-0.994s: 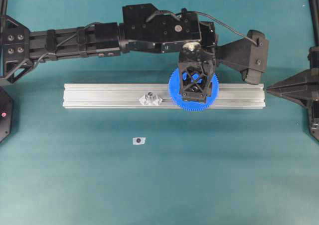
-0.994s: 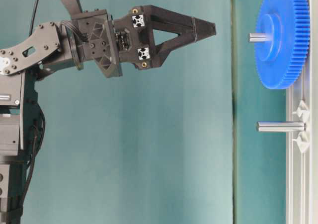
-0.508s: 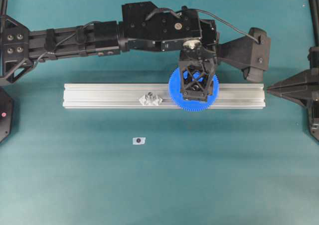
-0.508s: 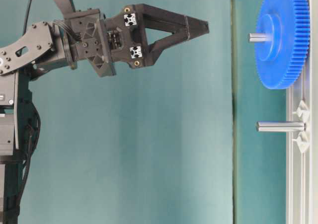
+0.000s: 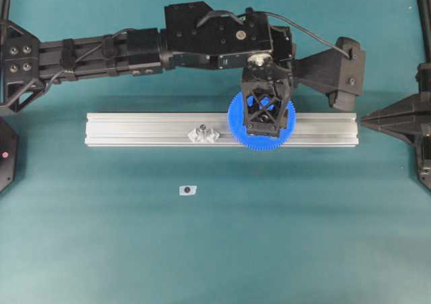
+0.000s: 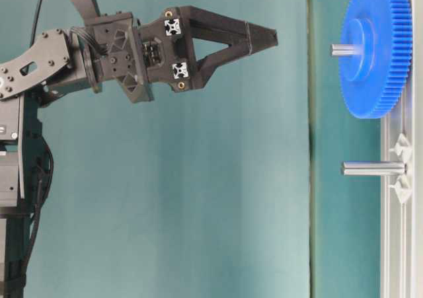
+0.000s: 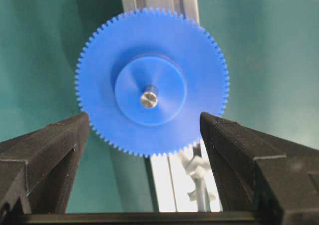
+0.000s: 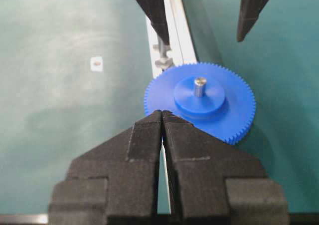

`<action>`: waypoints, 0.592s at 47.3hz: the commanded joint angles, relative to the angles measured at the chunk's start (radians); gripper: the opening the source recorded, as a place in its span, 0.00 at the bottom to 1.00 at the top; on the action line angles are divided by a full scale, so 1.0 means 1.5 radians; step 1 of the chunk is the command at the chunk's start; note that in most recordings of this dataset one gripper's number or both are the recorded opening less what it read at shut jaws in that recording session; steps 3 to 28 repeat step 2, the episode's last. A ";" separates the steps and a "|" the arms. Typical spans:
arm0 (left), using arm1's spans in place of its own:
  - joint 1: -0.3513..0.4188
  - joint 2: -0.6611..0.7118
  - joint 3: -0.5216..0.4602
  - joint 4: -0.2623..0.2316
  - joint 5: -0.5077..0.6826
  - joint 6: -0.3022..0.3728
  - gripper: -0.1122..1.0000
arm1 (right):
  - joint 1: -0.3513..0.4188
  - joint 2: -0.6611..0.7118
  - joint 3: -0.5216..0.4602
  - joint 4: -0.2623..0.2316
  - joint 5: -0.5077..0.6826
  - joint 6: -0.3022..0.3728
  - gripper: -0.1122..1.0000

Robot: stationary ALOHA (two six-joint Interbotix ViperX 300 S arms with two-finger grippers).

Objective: Find the location of the shaft and insert the large gear.
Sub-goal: 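Raise the open left gripper away from the seated gear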

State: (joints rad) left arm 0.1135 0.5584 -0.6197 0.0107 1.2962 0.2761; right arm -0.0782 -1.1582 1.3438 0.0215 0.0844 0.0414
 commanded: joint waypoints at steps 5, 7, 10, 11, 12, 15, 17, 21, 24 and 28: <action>-0.003 -0.036 -0.015 0.000 -0.001 0.000 0.88 | -0.001 0.004 -0.009 0.000 -0.003 0.008 0.14; -0.003 -0.036 -0.015 0.000 -0.001 0.000 0.88 | -0.001 0.004 -0.009 0.000 -0.003 0.008 0.14; -0.003 -0.036 -0.015 0.000 -0.001 0.000 0.88 | -0.001 0.004 -0.009 0.000 -0.003 0.008 0.14; -0.003 -0.036 -0.015 0.000 -0.001 0.000 0.88 | -0.001 0.004 -0.009 0.000 -0.003 0.008 0.14; -0.003 -0.036 -0.015 0.000 -0.001 0.000 0.88 | -0.001 0.004 -0.009 0.000 -0.003 0.008 0.14; -0.003 -0.036 -0.015 0.000 -0.001 0.000 0.88 | -0.001 0.004 -0.009 0.000 -0.003 0.008 0.14; -0.003 -0.036 -0.015 0.000 -0.001 0.000 0.88 | -0.001 0.004 -0.009 0.000 -0.003 0.008 0.14; -0.003 -0.036 -0.015 0.000 -0.001 0.000 0.88 | -0.001 0.004 -0.009 0.000 -0.003 0.008 0.14; -0.003 -0.036 -0.015 0.000 -0.001 0.000 0.88 | -0.001 0.004 -0.009 0.000 -0.003 0.008 0.14; -0.003 -0.036 -0.015 0.000 -0.001 0.000 0.88 | -0.001 0.004 -0.009 0.000 -0.003 0.008 0.14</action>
